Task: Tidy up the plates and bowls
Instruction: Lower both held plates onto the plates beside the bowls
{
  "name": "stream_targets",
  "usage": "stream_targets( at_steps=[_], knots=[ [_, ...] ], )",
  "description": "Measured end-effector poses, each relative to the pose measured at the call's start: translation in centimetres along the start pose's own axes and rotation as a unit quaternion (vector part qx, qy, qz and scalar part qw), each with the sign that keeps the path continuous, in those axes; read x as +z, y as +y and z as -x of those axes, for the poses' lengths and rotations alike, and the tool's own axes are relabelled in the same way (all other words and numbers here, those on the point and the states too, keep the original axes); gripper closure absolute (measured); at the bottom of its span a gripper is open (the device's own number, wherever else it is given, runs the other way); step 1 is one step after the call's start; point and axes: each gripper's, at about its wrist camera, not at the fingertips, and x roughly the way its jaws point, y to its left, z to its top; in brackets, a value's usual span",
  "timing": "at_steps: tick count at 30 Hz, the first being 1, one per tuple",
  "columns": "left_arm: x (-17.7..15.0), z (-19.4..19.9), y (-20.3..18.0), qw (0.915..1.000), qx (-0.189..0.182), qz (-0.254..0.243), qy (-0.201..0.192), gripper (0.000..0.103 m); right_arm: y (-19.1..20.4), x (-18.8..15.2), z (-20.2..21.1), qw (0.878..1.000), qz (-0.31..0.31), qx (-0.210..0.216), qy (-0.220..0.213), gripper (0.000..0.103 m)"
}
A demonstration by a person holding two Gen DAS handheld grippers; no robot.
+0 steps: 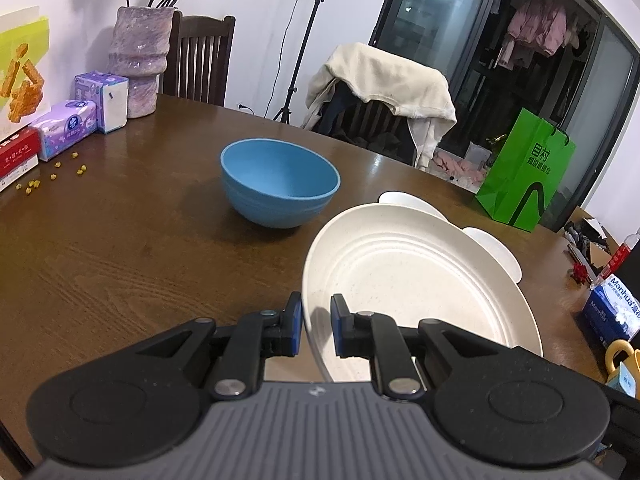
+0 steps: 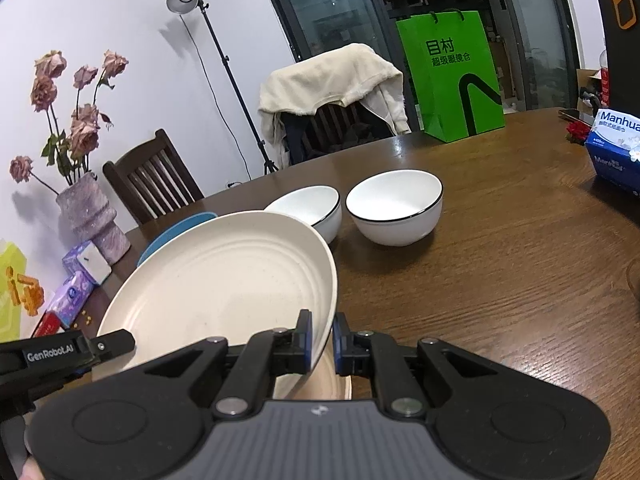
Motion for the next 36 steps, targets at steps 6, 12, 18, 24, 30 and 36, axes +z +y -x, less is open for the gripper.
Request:
stream_targets(
  at_steps=[6,12,18,24,30,36],
  knots=[
    [-0.6,0.0,0.5,1.0,0.002,-0.001,0.004,0.088,0.2,-0.5,-0.2,1.0,0.006,0.001,0.008,0.093],
    [-1.0,-0.1,1.0,0.9999,0.003,0.001,0.01,0.088,0.4,-1.0,-0.3,1.0,0.013,0.001,0.015,0.093],
    [-1.5,-0.3,1.5,0.9998,0.007,0.002,0.019,0.088,0.5,-1.5,-0.5,1.0,0.019,0.002,0.024,0.092],
    [-2.0,-0.8,1.7,0.9995,0.01,0.001,0.029,0.088,0.6,-2.0,-1.0,0.999,0.023,-0.001,0.034,0.092],
    [-2.7,-1.4,1.9,0.9991,0.014,-0.005,0.04,0.088,0.6,-2.6,-1.5,0.999,0.027,-0.006,0.042,0.092],
    [-3.4,-2.0,2.2,0.9986,0.017,-0.007,0.049,0.088,0.7,-3.1,-1.7,0.998,0.038,-0.011,0.044,0.092]
  ],
)
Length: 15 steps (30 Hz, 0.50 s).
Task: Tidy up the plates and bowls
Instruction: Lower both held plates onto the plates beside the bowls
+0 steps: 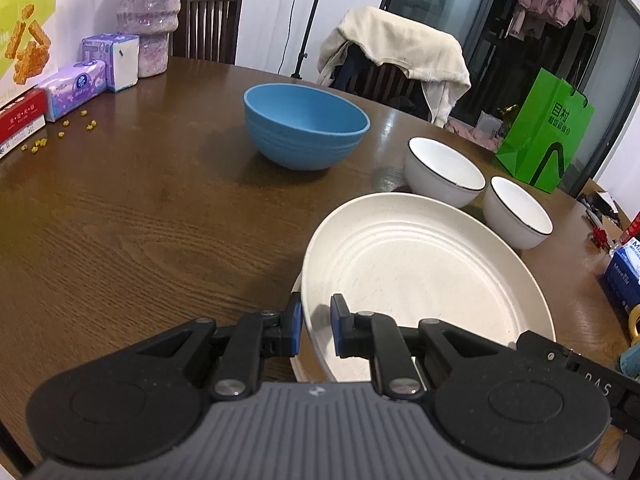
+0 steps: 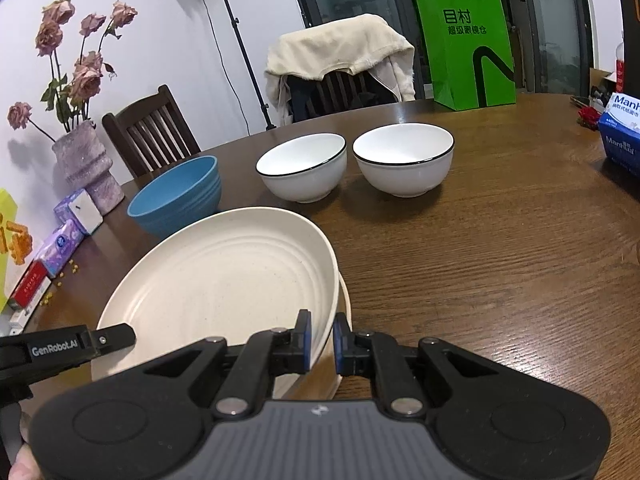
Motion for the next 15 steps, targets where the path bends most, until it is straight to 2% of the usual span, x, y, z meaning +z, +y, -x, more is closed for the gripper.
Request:
stream_targets(
  at_steps=[15],
  knots=[
    [-0.31,-0.41,0.38,1.0,0.0,-0.003,0.004,0.088,0.98,-0.49,-0.44,1.0,0.027,-0.013,0.004,0.091]
  ],
)
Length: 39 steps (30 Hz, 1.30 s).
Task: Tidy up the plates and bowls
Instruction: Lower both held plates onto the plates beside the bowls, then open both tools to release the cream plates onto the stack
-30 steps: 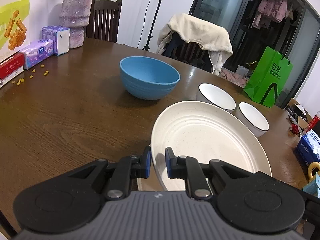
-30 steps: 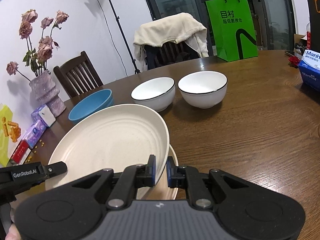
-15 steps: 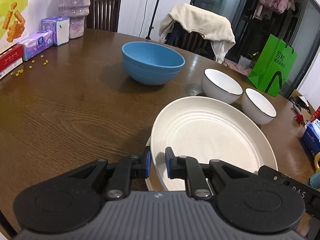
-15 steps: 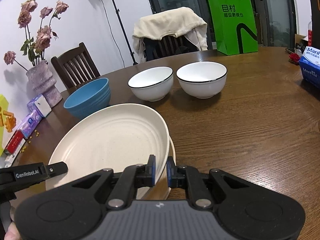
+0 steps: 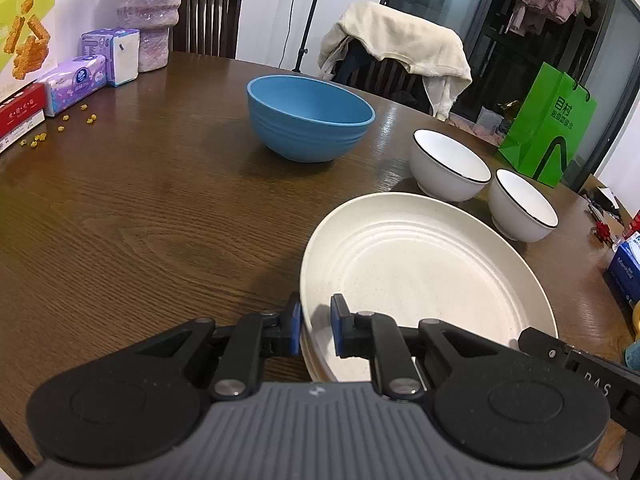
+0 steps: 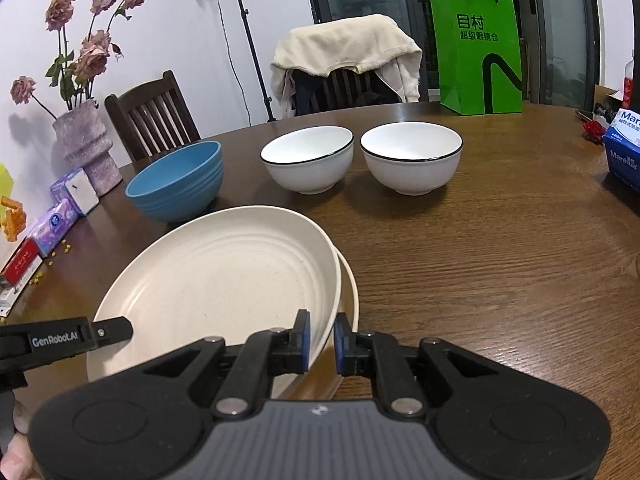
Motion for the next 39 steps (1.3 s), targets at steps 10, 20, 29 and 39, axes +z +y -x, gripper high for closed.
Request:
stream_targets(
  at_steps=[10,20,29,39],
  knots=[
    [-0.3,-0.1,-0.5,0.9998,0.006,-0.018,-0.004,0.084,1.1,0.1,0.5,0.999,0.033,-0.023,-0.004,0.09],
    [-0.8,-0.2,-1.6,0.9984,0.023,-0.049,-0.015,0.084,3.2,-0.3,0.5,0.99,0.119,-0.077,-0.009,0.088],
    [-0.9,-0.1,-2.2,0.9969,0.034,-0.07,-0.016,0.084,4.1,-0.7,0.0,0.981,0.162,-0.109,-0.005,0.088],
    [-0.8,0.5,-1.7,0.9973,0.022,-0.067,-0.019,0.077,3.2,-0.6,-0.2,0.983,0.155,-0.096,-0.004,0.084]
  ],
)
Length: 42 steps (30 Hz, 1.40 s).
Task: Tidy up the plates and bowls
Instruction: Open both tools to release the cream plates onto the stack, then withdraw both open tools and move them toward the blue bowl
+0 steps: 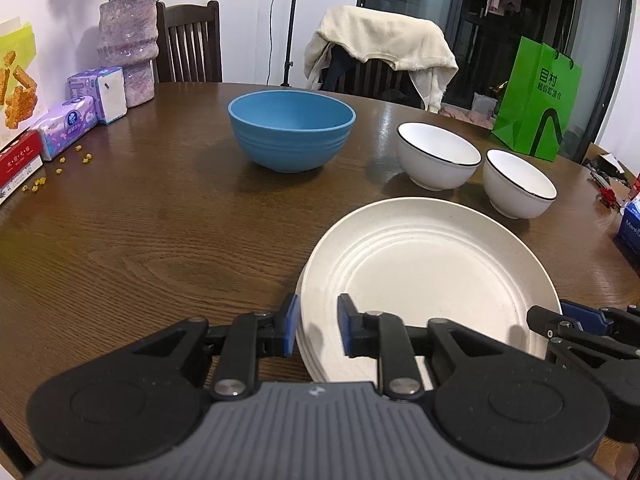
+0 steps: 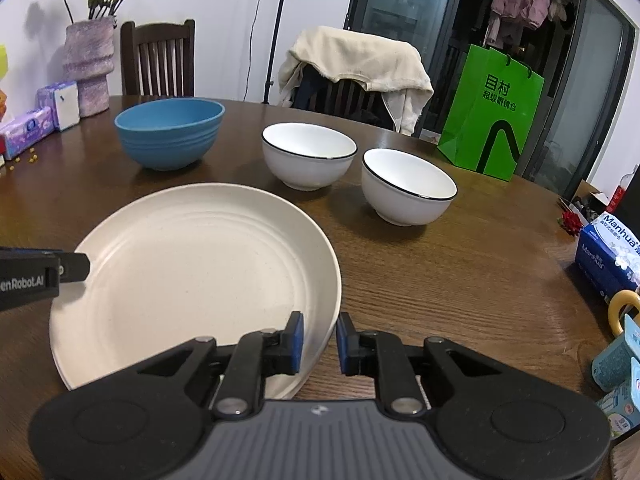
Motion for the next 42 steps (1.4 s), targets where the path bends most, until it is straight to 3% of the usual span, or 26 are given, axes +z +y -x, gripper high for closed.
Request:
stream_targets(
  at_steps=[2,4,8,11,14,22,24,27,28,30,31,34,35,37,39,42],
  knots=[
    [0.0,0.2,0.2,1.0,0.001,0.003,-0.004,0.068,-0.4,0.0,0.2,1.0,-0.011,0.008,-0.005,0.076],
    [0.1,0.3,0.4,1.0,0.002,0.005,-0.007,0.065,-1.0,0.0,0.3,1.0,-0.024,0.014,-0.01,0.071],
    [0.3,0.1,0.7,0.9999,0.002,0.009,-0.004,0.064,-1.9,0.0,0.0,0.999,-0.045,0.027,-0.006,0.077],
    [0.1,-0.2,0.7,0.9999,-0.007,0.01,0.004,0.067,-2.1,0.0,-0.5,0.998,-0.054,0.039,0.003,0.09],
    [0.1,-0.5,0.8,0.9997,-0.018,0.012,0.013,0.078,-2.3,-0.2,-0.7,0.997,-0.064,0.048,0.005,0.091],
    [0.0,-0.4,0.9,0.9994,-0.027,0.016,0.012,0.078,-2.9,0.2,-0.9,0.994,-0.094,0.06,0.019,0.092],
    [0.0,-0.1,1.1,0.9995,-0.027,0.017,0.004,0.075,-2.7,0.2,-0.9,0.994,-0.089,0.058,0.016,0.092],
    [0.2,0.9,1.4,0.9993,-0.028,0.017,-0.019,0.054,-3.0,0.0,-0.4,0.993,-0.097,0.07,0.003,0.087],
    [0.2,1.3,1.5,0.999,-0.029,0.016,-0.03,0.045,-3.3,-0.1,-0.1,0.992,-0.101,0.075,-0.007,0.081],
    [0.3,2.3,1.6,0.9979,-0.033,0.012,-0.054,0.029,-3.7,-0.2,0.7,0.99,-0.109,0.088,-0.027,0.059],
    [0.2,2.9,1.8,0.9969,-0.036,0.01,-0.07,0.019,-3.9,-0.3,1.2,0.989,-0.112,0.091,-0.04,0.042],
    [-0.1,4.7,1.9,0.9925,-0.04,0.0,-0.116,0.0,-4.4,-0.9,2.8,0.984,-0.116,0.103,-0.083,0.02],
    [-0.4,5.5,2.0,0.9903,-0.041,-0.004,-0.133,0.0,-4.5,-1.2,3.2,0.982,-0.119,0.109,-0.094,0.012],
    [-0.7,6.5,1.9,0.9878,-0.043,-0.015,-0.149,0.0,-5.0,-1.7,4.1,0.978,-0.126,0.116,-0.116,0.011],
    [-1.1,7.6,2.0,0.9858,-0.042,-0.028,-0.16,0.0,-5.3,-2.2,4.7,0.977,-0.127,0.115,-0.128,0.002],
    [-2.0,9.3,2.4,0.9819,-0.041,-0.039,-0.181,0.0,-5.5,-3.3,5.9,0.976,-0.122,0.107,-0.148,0.0]
  ],
)
